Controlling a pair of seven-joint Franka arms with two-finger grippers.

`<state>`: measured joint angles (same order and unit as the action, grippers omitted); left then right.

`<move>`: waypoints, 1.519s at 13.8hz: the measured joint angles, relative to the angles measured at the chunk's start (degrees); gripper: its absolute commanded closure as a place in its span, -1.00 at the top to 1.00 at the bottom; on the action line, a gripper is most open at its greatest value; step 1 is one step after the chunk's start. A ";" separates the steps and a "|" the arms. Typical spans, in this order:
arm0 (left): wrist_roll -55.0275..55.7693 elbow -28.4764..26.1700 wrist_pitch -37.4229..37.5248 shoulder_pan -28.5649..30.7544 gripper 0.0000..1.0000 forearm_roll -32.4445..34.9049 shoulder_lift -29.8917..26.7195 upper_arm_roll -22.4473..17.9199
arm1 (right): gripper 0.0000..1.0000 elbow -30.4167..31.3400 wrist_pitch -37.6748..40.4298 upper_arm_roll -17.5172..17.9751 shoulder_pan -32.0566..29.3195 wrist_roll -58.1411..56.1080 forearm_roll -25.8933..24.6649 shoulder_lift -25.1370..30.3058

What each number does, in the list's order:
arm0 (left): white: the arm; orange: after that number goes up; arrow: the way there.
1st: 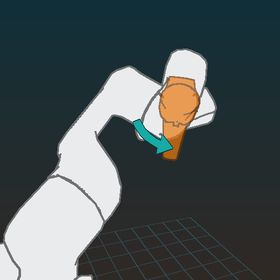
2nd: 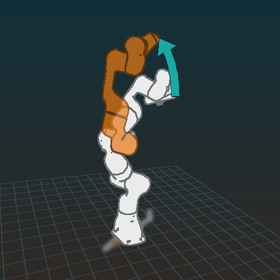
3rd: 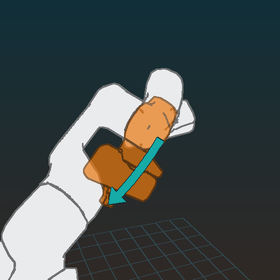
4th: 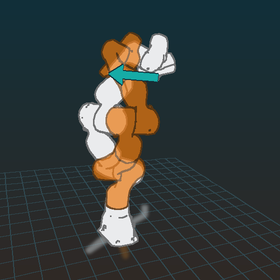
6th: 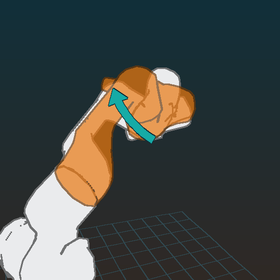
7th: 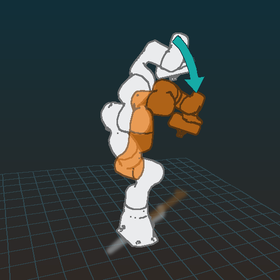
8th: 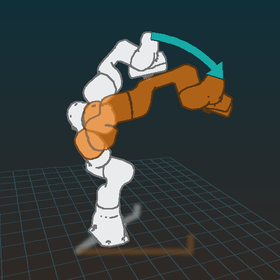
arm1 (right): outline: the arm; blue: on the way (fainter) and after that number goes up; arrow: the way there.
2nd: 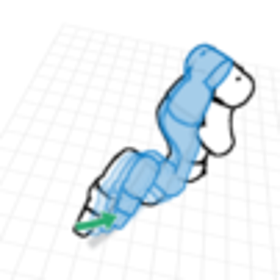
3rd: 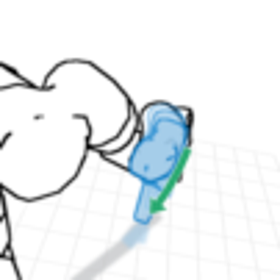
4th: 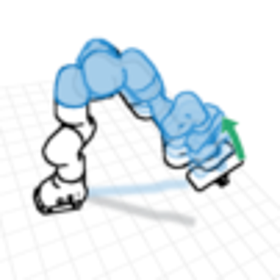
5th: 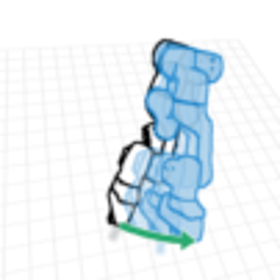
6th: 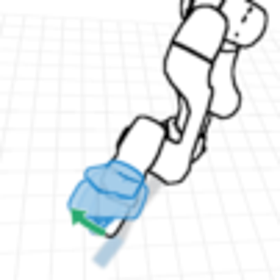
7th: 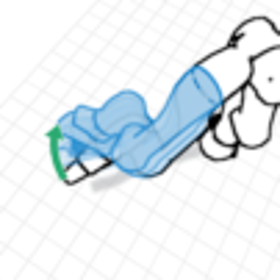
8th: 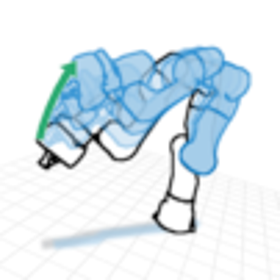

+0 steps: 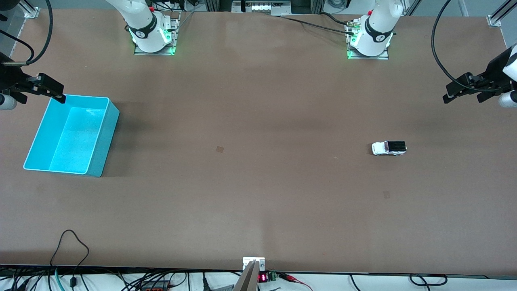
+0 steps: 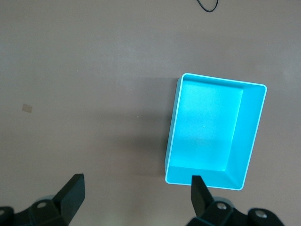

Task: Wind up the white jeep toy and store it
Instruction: 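Move the left gripper toward the white toy jeep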

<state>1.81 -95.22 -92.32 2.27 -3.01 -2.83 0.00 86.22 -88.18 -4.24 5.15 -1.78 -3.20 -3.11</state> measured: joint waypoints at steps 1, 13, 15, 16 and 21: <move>0.00 -0.09 0.04 0.00 1.00 0.00 -0.14 0.02 | 1.00 0.00 0.00 0.00 0.00 0.00 0.00 0.00; 0.00 -5.31 -2.57 -0.05 1.00 2.23 -1.16 1.83 | 1.00 0.43 0.01 -0.01 0.00 -0.01 0.02 -1.80; 0.00 -7.08 -3.27 -0.04 1.00 2.24 -0.51 1.83 | 1.00 0.48 0.08 0.02 0.04 -0.03 0.03 -2.55; 0.00 -7.50 -3.39 -0.04 1.00 2.25 0.44 1.83 | 1.00 0.54 0.11 0.05 0.06 -0.03 0.03 -2.87; -0.11 -8.21 -5.17 -0.38 1.00 2.25 6.77 3.42 | 1.00 0.80 0.66 0.12 0.27 -2.85 -0.36 -4.83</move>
<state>1.70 -103.43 -97.48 1.89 -0.76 3.94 3.42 87.02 -87.52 -4.12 5.42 -4.63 -3.56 -7.94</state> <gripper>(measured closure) 0.000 0.000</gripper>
